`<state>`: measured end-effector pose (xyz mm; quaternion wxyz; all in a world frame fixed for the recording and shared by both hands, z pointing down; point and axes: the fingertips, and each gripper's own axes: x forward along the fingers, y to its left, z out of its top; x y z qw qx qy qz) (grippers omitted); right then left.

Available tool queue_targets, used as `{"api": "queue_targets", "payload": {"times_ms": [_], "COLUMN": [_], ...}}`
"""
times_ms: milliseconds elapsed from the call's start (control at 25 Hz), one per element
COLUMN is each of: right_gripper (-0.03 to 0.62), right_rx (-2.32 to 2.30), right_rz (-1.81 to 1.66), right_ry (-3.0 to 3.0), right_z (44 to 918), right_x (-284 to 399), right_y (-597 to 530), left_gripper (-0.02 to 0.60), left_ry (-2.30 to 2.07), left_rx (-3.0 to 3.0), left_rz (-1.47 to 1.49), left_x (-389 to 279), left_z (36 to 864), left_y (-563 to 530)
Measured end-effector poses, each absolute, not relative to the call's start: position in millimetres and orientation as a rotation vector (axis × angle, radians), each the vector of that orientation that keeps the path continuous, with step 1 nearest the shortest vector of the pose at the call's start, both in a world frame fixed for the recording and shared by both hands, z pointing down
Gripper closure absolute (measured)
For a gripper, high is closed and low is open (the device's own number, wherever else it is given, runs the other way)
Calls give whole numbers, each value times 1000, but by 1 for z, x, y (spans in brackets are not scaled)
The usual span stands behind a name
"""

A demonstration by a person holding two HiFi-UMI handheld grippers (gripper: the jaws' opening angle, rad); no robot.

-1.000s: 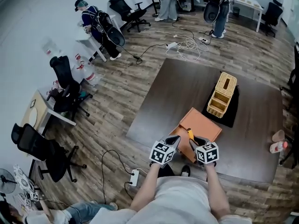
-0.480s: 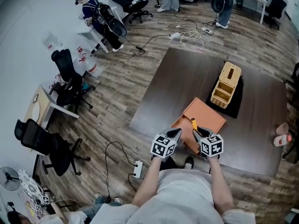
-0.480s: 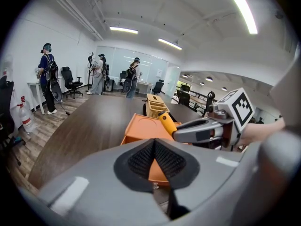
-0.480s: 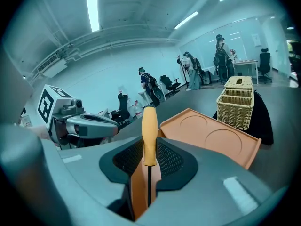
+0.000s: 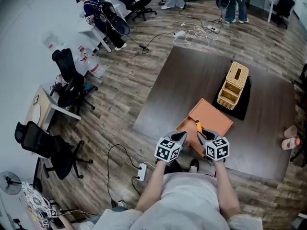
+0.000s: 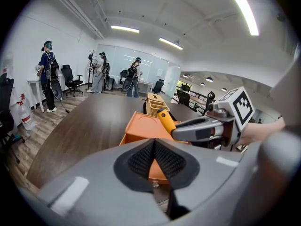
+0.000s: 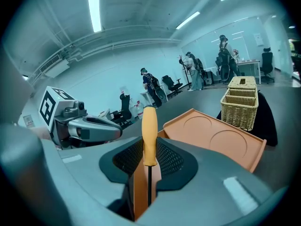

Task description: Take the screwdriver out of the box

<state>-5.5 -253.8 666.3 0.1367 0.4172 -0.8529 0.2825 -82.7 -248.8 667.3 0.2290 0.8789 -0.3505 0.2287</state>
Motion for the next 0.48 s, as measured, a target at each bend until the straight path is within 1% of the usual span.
{"api": "queue_targets", "payload": {"times_ms": [480], "right_gripper": [505], "right_rx": [1206], "right_rz": [807], "right_ry": [-2458], "right_z": [674], "right_x": [-1], "right_y": [-253], "left_gripper": [528], "left_ry": [-953], "left_rx": [2420], "left_rz": [630], "left_x": [-77], "left_z": [674], "left_y": [-250]}}
